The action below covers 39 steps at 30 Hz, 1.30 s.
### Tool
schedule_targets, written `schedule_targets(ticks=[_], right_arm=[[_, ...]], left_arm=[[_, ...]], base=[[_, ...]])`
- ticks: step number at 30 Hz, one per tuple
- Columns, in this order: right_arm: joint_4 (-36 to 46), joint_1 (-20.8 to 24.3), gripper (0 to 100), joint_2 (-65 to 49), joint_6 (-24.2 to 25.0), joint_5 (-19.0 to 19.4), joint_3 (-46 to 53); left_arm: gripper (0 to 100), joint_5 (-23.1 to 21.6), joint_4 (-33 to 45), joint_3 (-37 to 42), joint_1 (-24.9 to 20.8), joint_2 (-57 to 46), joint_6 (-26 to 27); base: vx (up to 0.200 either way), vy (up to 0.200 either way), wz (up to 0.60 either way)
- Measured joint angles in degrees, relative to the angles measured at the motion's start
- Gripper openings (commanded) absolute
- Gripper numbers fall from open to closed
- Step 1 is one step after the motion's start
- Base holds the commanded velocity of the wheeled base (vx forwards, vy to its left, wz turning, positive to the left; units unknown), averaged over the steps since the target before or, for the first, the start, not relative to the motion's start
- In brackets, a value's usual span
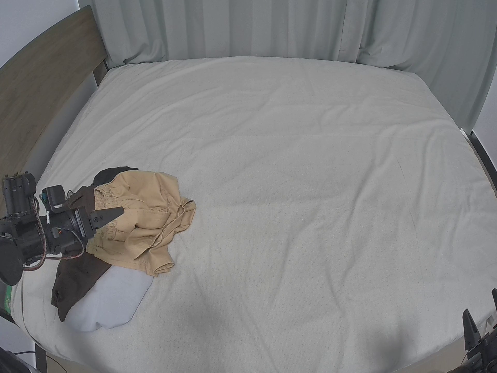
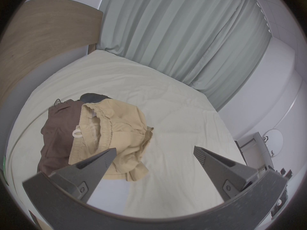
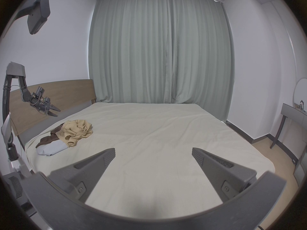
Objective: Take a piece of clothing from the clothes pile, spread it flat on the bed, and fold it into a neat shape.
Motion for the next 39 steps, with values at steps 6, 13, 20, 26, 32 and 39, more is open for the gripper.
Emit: schedule_targets(ticks=[6, 13, 20, 26, 32, 39], right_arm=[[0.0, 0.0, 100, 0.0, 0.0, 0.0, 0.0], [0.0, 0.0, 100, 0.0, 0.0, 0.0, 0.0], [0.0, 0.0, 100, 0.0, 0.1, 0.0, 0.0], [0.0, 0.0, 100, 0.0, 0.1, 0.0, 0.0], [0.0, 0.0, 100, 0.0, 0.1, 0.0, 0.0], [0.0, 0.0, 100, 0.0, 0.1, 0.0, 0.0]], left_arm=[[100, -0.5, -3.9, -0.7, 2.4, 4.4, 0.8], [100, -2.2, -9.1, -1.6, 4.7, 10.6, 0.9], [100, -2.4, -9.9, -4.0, 5.4, 15.4, 0.9], [100, -2.3, -11.4, -6.2, 5.4, 18.7, 0.8], [100, -2.2, -11.7, -8.4, 5.3, 21.2, 0.7], [100, -2.2, -11.8, -10.5, 5.3, 23.7, 0.8]], base=[[0.000, 0.000, 0.00], [0.000, 0.000, 0.00], [0.000, 0.000, 0.00], [0.000, 0.000, 0.00], [0.000, 0.000, 0.00], [0.000, 0.000, 0.00]])
